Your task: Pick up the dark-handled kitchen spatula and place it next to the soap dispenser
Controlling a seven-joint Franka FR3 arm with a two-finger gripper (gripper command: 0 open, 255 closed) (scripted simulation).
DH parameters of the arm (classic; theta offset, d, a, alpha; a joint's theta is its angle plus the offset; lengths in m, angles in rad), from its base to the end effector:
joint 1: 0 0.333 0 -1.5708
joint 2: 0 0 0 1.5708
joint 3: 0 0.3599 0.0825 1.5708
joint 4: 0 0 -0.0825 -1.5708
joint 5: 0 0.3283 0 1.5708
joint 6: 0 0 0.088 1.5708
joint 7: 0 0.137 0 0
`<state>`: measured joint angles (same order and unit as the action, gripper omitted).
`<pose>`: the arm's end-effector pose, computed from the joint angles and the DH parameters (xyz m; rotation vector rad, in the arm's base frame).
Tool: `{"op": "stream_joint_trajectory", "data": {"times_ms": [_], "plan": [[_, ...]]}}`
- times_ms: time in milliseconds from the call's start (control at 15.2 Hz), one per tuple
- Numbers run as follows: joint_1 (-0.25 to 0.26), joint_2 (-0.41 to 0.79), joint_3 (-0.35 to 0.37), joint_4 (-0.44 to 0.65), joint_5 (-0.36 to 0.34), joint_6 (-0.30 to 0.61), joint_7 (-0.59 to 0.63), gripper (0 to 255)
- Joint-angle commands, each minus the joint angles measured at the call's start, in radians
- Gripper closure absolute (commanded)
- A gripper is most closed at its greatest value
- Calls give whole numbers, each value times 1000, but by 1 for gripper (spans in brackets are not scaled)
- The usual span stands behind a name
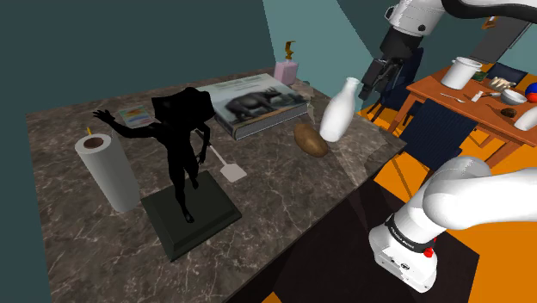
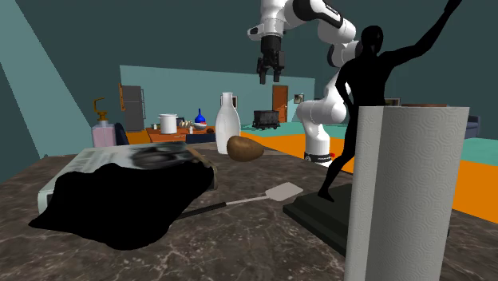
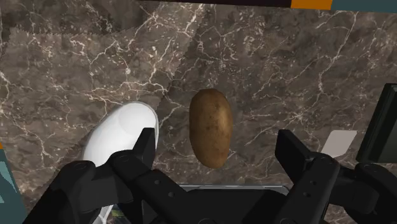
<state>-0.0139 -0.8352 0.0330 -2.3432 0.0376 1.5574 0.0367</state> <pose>0.2056 0.0136 0.6060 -3.1262 0.0413 -0.0763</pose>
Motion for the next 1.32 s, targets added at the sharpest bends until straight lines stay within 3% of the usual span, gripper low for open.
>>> {"op": "stream_joint_trajectory", "data": {"times_ms": [0,660,1254], "plan": [[0,0,0,0,0,0,0,0],[33,242,162,0,73,255,159,0],[39,540,300,114,50,446,318,0]]}}
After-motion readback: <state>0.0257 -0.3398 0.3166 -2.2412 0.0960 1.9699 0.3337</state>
